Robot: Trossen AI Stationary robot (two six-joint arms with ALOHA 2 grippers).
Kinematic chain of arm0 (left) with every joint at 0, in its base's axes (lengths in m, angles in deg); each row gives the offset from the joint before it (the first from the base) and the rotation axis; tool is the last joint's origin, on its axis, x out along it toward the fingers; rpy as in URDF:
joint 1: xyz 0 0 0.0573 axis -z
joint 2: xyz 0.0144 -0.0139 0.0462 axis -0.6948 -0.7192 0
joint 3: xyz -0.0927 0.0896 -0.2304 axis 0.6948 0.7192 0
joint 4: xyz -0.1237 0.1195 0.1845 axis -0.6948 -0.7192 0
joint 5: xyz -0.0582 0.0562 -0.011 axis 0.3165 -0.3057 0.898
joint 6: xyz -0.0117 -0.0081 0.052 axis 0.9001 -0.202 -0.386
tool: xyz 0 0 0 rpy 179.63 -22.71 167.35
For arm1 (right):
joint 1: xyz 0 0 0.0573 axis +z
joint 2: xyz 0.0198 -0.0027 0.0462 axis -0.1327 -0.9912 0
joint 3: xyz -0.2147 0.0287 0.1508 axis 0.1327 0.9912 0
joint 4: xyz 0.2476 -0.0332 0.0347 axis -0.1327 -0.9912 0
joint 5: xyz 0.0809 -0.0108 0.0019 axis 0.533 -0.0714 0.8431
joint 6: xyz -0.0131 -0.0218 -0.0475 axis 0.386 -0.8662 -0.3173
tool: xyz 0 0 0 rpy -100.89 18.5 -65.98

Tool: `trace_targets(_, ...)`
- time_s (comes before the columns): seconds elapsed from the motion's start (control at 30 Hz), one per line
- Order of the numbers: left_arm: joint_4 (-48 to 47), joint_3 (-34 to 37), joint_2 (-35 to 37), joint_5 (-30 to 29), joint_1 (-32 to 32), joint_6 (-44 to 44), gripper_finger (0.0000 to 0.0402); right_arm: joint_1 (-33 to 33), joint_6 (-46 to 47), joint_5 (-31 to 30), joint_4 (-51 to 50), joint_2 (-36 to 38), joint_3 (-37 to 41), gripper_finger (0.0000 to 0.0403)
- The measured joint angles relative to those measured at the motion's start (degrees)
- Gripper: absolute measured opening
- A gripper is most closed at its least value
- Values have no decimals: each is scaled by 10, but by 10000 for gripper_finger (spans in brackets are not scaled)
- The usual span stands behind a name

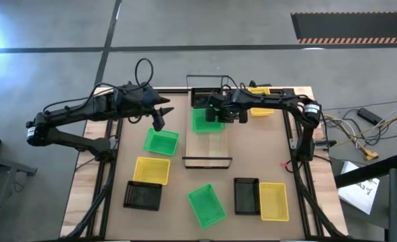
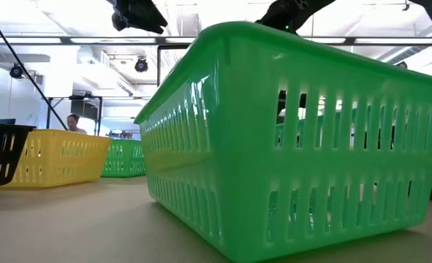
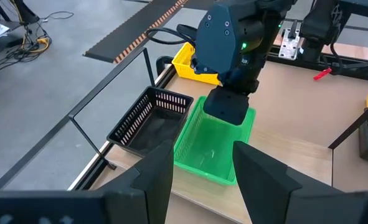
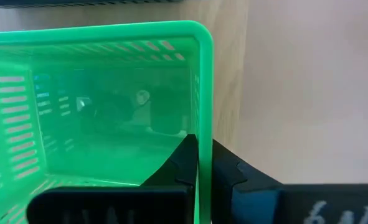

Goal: Stack baskets on shelf by color
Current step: Put the top right green bin on the shelf

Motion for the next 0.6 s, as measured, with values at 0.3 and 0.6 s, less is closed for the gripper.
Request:
trace_targets(0.3,2,0,0,0,0,0,151,0,26,3,1,0,13,23)
trace_targets(0.6,2,0,0,0,0,0,151,6,-40,-18,-6,26,9,117)
